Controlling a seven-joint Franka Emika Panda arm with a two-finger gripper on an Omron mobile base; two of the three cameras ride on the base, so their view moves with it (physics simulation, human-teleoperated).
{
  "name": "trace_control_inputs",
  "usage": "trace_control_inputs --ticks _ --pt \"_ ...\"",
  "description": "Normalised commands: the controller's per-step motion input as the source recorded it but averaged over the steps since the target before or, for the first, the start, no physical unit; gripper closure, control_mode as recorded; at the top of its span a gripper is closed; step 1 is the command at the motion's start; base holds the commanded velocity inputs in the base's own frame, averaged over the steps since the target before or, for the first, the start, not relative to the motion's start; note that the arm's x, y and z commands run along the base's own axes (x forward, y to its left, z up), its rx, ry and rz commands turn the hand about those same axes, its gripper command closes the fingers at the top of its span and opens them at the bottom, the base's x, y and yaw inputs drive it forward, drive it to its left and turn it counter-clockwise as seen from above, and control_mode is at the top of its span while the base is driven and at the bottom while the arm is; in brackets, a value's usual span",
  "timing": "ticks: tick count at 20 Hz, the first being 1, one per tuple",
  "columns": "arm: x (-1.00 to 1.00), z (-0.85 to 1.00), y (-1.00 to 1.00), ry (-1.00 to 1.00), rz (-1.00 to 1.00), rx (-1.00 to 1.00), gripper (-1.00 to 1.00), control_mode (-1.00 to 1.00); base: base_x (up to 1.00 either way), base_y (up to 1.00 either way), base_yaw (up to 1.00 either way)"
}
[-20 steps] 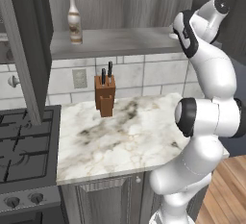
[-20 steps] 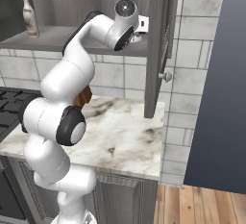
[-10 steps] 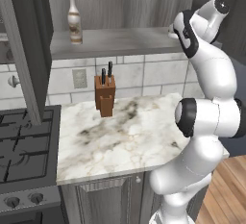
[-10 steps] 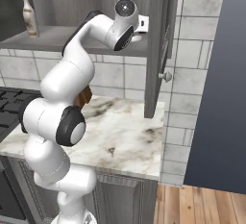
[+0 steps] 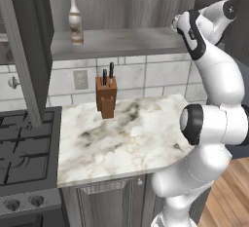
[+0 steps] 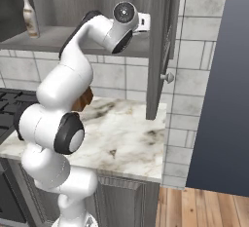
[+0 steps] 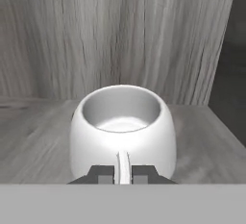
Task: Open the cabinet directly in front. Then move the liquor and the mug to the dining counter with the jar on it.
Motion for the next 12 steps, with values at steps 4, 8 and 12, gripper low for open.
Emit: trace_control_inputs --ticks 4,8,12 --pt "-0.01 0.0 0.0 0.0 0.0 0.0 1.0 -1.0 0.0 0.0 0.0" --pt "-0.77 0.06 0.0 -0.13 0.04 0.0 1.0 -1.0 0.0 0.0 0.0" --pt "-1.0 0.34 0.05 -0.21 0.09 0.0 1.0 -1.0 0.0 0.0 0.0"
